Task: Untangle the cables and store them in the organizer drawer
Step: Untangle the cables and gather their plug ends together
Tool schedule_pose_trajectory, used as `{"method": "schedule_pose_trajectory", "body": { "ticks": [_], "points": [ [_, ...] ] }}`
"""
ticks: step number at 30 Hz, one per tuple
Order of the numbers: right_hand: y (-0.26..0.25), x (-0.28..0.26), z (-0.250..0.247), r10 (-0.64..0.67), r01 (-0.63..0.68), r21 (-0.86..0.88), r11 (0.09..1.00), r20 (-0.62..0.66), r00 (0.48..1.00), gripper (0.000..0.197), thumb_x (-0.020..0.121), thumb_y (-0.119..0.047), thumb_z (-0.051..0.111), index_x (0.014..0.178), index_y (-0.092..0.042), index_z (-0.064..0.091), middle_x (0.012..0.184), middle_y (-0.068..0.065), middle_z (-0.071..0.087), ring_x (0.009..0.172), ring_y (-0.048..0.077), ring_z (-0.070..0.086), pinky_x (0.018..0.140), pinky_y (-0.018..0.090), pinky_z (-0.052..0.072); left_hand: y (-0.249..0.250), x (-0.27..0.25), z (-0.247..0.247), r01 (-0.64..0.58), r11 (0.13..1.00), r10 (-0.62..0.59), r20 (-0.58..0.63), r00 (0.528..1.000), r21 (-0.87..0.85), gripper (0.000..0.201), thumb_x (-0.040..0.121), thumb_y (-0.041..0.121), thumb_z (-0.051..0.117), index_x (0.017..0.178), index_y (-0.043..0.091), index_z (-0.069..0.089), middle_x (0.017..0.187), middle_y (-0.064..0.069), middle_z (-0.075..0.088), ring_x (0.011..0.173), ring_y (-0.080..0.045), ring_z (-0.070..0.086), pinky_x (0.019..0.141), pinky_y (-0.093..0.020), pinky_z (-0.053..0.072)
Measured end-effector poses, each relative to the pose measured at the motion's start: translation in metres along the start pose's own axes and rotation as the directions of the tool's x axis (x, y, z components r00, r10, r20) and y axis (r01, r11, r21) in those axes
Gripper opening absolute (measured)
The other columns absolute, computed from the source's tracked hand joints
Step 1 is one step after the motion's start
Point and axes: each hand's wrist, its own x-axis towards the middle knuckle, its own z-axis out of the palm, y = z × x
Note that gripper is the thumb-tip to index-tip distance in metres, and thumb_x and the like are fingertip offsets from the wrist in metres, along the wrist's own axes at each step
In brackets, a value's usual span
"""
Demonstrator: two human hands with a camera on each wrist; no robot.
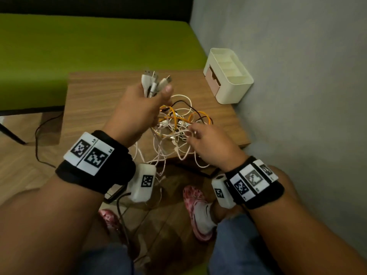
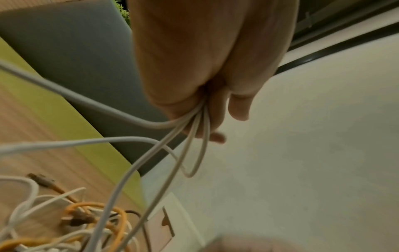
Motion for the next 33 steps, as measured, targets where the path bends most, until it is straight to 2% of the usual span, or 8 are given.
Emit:
{"method": "schedule_pose_trajectory", "body": {
  "ticks": [2,6,9,13,20,24,29,33],
  "points": [
    [-0.002,-0.019,-0.001,0.078,-0.070,-0.041,0.997,0.255,0.964,0.013,0.097,-0.027,0.056,0.105,-0.023,0.066,0.084,-0.006,0.066,0.072,0.009,0.060,0.058,0.024,0.042,0.014,-0.010,0.003,0.027,0.987,-0.027,0.002,1.000,-0.156,0.023,0.099,0.030,0.053,0.097,0.007,0.053,0.059,0.001,0.043,0.041,-0.005,0.029,0.040,-0.019,0.025],
    [-0.008,-0.047,-0.006,0.213,0.004,-0.303,0.953,0.679,0.703,0.017,0.094,-0.034,0.060,0.105,-0.026,0.071,0.092,-0.007,0.071,0.083,0.008,0.063,0.068,0.027,0.046,0.037,-0.028,0.002,0.125,0.937,-0.111,0.062,0.992,-0.325,0.030,0.102,0.033,0.042,0.103,0.005,0.053,0.060,0.001,0.033,0.040,-0.006,0.022,0.041,-0.021,0.019],
    [-0.007,-0.051,-0.018,0.154,0.048,-0.323,0.945,0.571,0.806,0.048,0.090,-0.041,0.065,0.135,-0.031,0.056,0.125,-0.006,0.062,0.106,0.011,0.058,0.082,0.027,0.046,0.048,-0.045,0.000,0.203,0.878,-0.148,0.159,0.976,-0.434,0.029,0.098,0.025,0.034,0.100,0.005,0.055,0.063,0.000,0.034,0.041,-0.007,0.019,0.043,-0.022,0.020],
    [-0.019,-0.052,-0.028,-0.200,0.125,0.242,0.962,0.319,0.926,0.087,0.080,-0.047,0.075,0.151,-0.042,0.025,0.150,-0.013,0.039,0.133,0.005,0.042,0.109,0.032,0.039,0.056,-0.061,0.009,0.252,0.840,-0.154,0.233,0.960,-0.481,0.025,0.099,0.022,0.032,0.099,0.007,0.052,0.066,0.000,0.036,0.045,-0.006,0.021,0.045,-0.020,0.023],
    [-0.057,-0.057,0.010,-0.309,0.000,0.743,0.669,0.278,0.910,0.050,0.093,-0.033,0.063,0.135,-0.014,0.047,0.127,0.007,0.064,0.114,0.015,0.064,0.102,0.037,0.049,0.065,-0.064,0.014,0.207,0.749,-0.112,0.189,0.976,-0.629,0.023,0.104,0.026,0.032,0.089,0.014,0.045,0.066,0.001,0.037,0.044,-0.004,0.026,0.047,-0.017,0.028],
    [-0.056,-0.061,0.016,-0.247,-0.233,0.716,0.659,0.498,0.831,0.020,0.102,-0.021,0.050,0.114,-0.008,0.058,0.087,0.002,0.073,0.072,0.017,0.072,0.074,0.035,0.059,0.046,-0.060,0.004,0.163,0.844,-0.096,0.156,0.983,-0.510,0.025,0.106,0.026,0.030,0.088,0.014,0.043,0.065,-0.001,0.044,0.045,-0.008,0.036,0.049,-0.022,0.040],
    [-0.030,-0.046,-0.004,-0.052,0.004,0.129,0.992,0.368,0.928,0.045,0.086,-0.052,0.066,0.124,-0.029,0.061,0.115,-0.010,0.065,0.107,0.011,0.062,0.096,0.037,0.050,0.000,-0.062,-0.009,0.178,0.969,-0.156,0.133,0.979,-0.170,0.027,0.106,0.026,0.031,0.088,0.013,0.047,0.066,-0.004,0.054,0.066,-0.022,0.059,0.068,-0.032,0.051],
    [-0.019,-0.035,-0.006,-0.058,-0.010,0.491,0.871,0.123,0.991,0.079,0.074,-0.061,0.071,0.144,-0.037,0.041,0.144,-0.014,0.049,0.131,0.004,0.046,0.111,0.040,0.039,-0.030,-0.074,-0.001,0.263,0.962,-0.242,0.222,0.944,-0.070,0.029,0.105,0.028,0.033,0.091,0.008,0.049,0.072,-0.012,0.056,0.075,-0.026,0.064,0.073,-0.037,0.053]
  ]
}}
